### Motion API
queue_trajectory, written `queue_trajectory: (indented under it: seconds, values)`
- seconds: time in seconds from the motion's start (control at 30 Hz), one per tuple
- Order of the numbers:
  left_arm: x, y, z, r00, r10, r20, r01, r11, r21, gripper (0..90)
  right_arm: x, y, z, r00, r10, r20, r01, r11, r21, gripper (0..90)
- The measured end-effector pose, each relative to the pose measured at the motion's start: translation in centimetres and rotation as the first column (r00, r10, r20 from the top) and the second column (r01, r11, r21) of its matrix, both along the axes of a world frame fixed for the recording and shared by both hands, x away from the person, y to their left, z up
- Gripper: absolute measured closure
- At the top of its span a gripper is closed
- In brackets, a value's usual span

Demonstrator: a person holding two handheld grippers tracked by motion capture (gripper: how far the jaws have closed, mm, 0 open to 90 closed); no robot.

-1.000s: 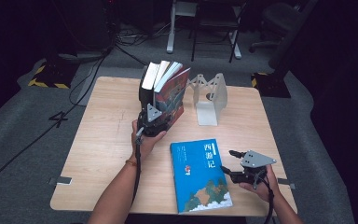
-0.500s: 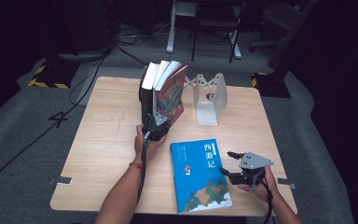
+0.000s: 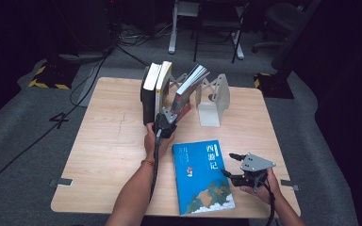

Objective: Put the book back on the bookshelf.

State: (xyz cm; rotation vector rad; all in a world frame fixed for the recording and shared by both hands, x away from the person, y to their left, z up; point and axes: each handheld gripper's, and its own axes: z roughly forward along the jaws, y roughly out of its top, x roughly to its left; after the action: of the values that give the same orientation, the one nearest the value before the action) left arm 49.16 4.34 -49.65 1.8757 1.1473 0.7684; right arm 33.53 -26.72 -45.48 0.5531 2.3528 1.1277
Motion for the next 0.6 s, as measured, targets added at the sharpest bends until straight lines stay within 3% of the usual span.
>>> queue_trajectory:
  seconds: [0.07,0.4,0.6]
  values:
    - [0.3,-0.1,0.0,0.9997,0.023,-0.009,-0.023,0.9994,-0.024,74.0,0.0,-0.1,0.0,1.0000,0.002,-0.001,-0.002,1.000,0.004,34.0]
    - [1.2,-0.4,0.0,0.9964,0.083,-0.015,-0.084,0.9959,-0.036,73.9,0.0,-0.1,0.1,1.0000,0.002,0.002,-0.002,1.000,0.001,34.0]
    - [1.6,-0.1,0.0,0.9946,0.099,-0.031,-0.101,0.9913,-0.084,73.7,0.0,-0.2,0.0,1.0000,0.005,-0.002,-0.005,1.000,0.000,34.0]
